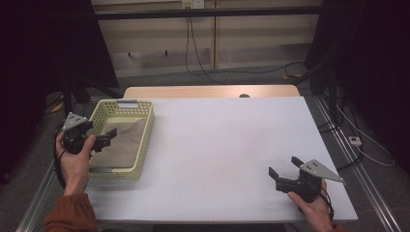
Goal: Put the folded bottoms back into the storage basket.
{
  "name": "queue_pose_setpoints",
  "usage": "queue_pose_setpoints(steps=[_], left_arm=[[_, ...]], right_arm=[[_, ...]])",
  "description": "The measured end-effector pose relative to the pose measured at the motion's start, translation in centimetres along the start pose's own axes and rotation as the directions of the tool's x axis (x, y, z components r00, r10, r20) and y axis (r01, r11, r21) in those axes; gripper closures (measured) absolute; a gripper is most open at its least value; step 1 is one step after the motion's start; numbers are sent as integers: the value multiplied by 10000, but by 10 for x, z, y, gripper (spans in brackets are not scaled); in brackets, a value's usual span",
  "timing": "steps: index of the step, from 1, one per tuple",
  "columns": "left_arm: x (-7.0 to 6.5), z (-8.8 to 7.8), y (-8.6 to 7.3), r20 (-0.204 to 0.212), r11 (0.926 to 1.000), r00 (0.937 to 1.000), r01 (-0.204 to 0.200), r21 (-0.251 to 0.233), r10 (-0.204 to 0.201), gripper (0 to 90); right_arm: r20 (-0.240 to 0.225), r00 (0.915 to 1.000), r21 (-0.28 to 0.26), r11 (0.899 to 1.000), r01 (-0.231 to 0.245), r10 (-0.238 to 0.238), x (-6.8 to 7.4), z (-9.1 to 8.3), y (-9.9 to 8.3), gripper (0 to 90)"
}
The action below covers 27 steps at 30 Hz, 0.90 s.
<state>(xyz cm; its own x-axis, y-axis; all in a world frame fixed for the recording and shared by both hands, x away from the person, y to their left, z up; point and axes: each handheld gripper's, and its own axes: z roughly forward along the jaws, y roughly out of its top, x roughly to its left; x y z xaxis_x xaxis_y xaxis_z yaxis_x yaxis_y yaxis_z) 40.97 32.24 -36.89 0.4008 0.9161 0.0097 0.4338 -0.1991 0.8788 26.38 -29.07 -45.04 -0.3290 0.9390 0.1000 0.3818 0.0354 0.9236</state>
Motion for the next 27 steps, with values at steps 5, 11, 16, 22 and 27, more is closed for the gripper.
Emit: queue_pose_setpoints(steps=[5, 11, 16, 22, 27], left_arm=[[-3, -5, -1, 63, 10000, 10000, -70, 52, 70, 66], [-6, -8, -5, 145, 9992, 9994, -323, 231, 319, 66], [-6, -10, -11, 121, 9988, 9995, -285, 387, 280, 66], [-10, -15, -14, 441, 9991, 9987, -259, 327, 244, 66], [-17, -20, -16, 444, 9987, 9982, -425, 265, 413, 66]], right_arm=[[5, 10000, -14, 10000, 14, -14, 0, 0, 0, 55], [13, 10000, -8, 10000, 21, -21, 0, 0, 0, 55], [15, 10000, 1, 10000, 22, -22, 0, 0, 0, 56], [7, 10000, 14, 10000, 19, -19, 0, 0, 0, 56], [-6, 10000, 23, 10000, 16, -16, 0, 0, 0, 56]])
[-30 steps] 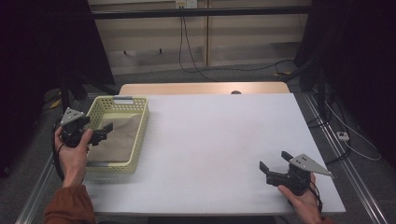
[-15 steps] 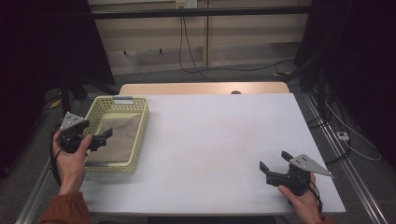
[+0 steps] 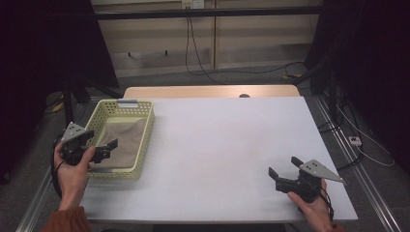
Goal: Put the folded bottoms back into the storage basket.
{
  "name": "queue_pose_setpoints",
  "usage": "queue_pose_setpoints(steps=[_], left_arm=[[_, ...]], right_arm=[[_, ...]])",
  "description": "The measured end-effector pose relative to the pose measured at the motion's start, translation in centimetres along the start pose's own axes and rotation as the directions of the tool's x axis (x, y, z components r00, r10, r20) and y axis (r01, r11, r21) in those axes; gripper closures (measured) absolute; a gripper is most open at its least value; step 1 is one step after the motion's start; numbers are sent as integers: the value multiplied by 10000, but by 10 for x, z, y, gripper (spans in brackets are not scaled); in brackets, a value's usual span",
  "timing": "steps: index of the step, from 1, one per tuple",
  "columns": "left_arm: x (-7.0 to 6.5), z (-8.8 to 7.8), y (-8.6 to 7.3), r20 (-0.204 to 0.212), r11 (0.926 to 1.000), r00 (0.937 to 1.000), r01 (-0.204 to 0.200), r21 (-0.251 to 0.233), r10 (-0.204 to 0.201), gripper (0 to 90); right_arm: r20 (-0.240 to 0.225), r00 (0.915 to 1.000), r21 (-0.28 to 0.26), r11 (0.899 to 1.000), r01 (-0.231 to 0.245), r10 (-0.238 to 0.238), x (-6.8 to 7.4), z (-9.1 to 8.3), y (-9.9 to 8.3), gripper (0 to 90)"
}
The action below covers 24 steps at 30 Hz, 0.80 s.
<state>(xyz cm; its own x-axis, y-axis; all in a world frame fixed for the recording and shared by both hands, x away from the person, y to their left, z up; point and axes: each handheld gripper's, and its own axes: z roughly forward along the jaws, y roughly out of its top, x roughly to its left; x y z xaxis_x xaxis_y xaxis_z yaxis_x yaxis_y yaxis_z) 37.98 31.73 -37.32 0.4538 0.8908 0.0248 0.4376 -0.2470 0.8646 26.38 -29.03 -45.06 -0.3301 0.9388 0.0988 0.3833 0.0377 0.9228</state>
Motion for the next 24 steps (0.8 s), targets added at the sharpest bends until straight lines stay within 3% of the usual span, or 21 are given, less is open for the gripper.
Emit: queue_pose_setpoints(steps=[10, 18, 24], left_arm=[[-13, -8, -2, 169, 9993, 9992, -375, 59, 374, 66], [-18, -17, -6, 148, 9991, 9990, -416, -90, 417, 65], [-21, -23, -13, 119, 9995, 9994, -316, 82, 315, 65]], right_arm=[[-1, 10000, -2, 10000, -5, 5, 0, 0, 0, 56], [6, 10000, 3, 10000, -4, 4, 0, 0, 0, 56], [3, 10000, -17, 10000, -6, 6, 0, 0, 0, 56]])
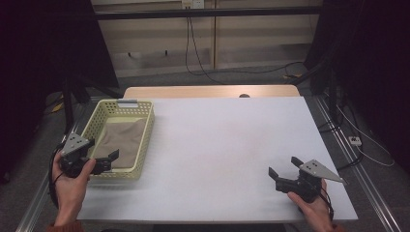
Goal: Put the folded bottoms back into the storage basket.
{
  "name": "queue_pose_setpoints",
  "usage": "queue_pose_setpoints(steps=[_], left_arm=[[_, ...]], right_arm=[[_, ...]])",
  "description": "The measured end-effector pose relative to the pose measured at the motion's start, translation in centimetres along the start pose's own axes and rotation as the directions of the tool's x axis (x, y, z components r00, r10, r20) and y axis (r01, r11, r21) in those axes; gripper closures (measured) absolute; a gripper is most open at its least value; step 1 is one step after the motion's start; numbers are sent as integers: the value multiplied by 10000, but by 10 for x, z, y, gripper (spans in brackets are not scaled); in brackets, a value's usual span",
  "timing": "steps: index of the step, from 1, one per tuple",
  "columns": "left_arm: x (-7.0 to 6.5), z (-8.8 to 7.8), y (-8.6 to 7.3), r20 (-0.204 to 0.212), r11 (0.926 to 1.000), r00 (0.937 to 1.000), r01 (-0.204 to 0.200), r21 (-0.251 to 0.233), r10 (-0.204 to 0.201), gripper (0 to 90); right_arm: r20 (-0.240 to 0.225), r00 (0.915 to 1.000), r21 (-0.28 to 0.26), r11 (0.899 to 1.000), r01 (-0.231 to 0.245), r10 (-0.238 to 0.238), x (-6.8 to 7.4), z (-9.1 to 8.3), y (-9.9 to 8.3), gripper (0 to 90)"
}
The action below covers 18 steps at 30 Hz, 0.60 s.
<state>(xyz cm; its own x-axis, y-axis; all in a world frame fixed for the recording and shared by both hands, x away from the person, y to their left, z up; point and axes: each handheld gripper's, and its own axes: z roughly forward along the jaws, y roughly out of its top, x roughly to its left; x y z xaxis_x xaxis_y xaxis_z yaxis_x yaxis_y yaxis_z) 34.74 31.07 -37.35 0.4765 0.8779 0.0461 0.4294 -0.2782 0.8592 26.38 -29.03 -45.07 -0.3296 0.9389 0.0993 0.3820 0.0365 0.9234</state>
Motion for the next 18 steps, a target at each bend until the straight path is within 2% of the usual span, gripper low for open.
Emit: queue_pose_setpoints(steps=[4, 9, 11, 18], left_arm=[[-6, -1, -2, 89, 9999, 9999, 82, -64, -81, 65], [-18, 1, 1, 394, 9998, 9991, -120, -184, 128, 65], [-23, 2, 2, 557, 9994, 9984, -87, -331, 105, 64], [-37, 6, 8, 720, 9984, 9970, -235, -521, 272, 63]], right_arm=[[-19, 10000, 41, 10000, 28, -28, 0, 0, 0, 56], [2, 10000, 15, 10000, 3, -3, 0, 0, 0, 56], [0, 10000, 2, 10000, 4, -4, 0, 0, 0, 56], [-1, 10000, -25, 10000, 4, -4, 0, -1, 0, 56]])
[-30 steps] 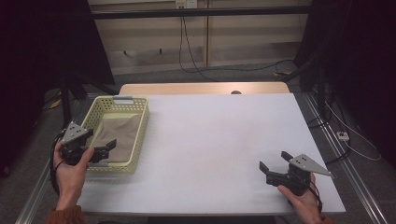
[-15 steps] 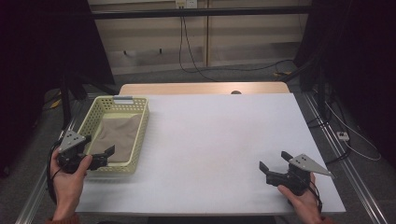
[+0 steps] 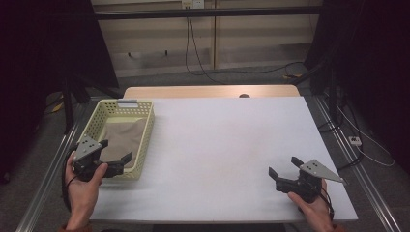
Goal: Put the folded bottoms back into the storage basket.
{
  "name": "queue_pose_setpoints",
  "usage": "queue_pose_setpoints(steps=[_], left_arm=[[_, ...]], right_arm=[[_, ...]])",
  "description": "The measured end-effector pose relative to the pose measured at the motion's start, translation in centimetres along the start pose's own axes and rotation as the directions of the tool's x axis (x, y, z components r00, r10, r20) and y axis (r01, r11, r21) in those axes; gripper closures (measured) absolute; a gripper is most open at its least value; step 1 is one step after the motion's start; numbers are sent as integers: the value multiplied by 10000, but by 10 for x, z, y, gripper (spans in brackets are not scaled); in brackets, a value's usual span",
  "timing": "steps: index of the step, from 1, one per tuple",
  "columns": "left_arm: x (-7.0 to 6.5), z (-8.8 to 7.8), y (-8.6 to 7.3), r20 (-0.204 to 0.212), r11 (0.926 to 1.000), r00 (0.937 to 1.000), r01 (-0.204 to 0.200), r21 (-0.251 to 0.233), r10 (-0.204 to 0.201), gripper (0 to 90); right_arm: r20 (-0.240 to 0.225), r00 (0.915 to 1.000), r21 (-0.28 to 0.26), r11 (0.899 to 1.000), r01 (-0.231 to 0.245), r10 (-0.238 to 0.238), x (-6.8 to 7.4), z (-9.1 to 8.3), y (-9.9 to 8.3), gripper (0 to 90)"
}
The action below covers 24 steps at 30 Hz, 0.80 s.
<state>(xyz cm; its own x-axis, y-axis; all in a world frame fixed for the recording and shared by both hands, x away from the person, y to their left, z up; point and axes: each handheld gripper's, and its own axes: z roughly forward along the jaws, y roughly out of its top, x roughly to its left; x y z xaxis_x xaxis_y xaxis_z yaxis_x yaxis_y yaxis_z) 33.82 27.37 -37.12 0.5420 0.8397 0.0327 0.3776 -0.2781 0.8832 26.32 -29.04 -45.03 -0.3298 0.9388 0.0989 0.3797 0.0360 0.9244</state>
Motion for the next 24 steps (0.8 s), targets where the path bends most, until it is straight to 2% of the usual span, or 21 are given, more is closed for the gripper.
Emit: queue_pose_setpoints(steps=[3, 6, 10, 12, 15, 20, 24], left_arm=[[-4, 2, 3, 65, 9998, 9998, -190, 70, 189, 63], [-8, 3, 5, 188, 9998, 9996, -200, 44, 199, 63], [-14, 7, 6, 306, 9998, 9994, -182, -16, 183, 63], [-17, 10, 7, 328, 9999, 9995, -19, -161, 24, 63], [-24, 15, 9, 626, 9996, 9977, -246, -103, 252, 64], [-32, 20, 12, 682, 9995, 9972, -306, -102, 313, 63], [-38, 26, 15, 704, 9984, 9959, -569, 39, 565, 63]], right_arm=[[-7, 10000, 8, 10000, 39, -39, 0, 0, 0, 56], [-10, 10000, 9, 10000, 42, -42, 0, 0, 0, 56], [-12, 10000, -3, 10000, 23, -23, 0, 0, 0, 56], [-17, 10000, -3, 10000, 19, -19, 0, 0, 0, 56], [-28, 10000, 6, 10000, 58, -58, 0, 0, 0, 56], [-38, 10000, -1, 10000, 46, -46, 0, 0, 0, 56], [-50, 10000, 7, 10000, 58, -58, 0, 0, 0, 56]])
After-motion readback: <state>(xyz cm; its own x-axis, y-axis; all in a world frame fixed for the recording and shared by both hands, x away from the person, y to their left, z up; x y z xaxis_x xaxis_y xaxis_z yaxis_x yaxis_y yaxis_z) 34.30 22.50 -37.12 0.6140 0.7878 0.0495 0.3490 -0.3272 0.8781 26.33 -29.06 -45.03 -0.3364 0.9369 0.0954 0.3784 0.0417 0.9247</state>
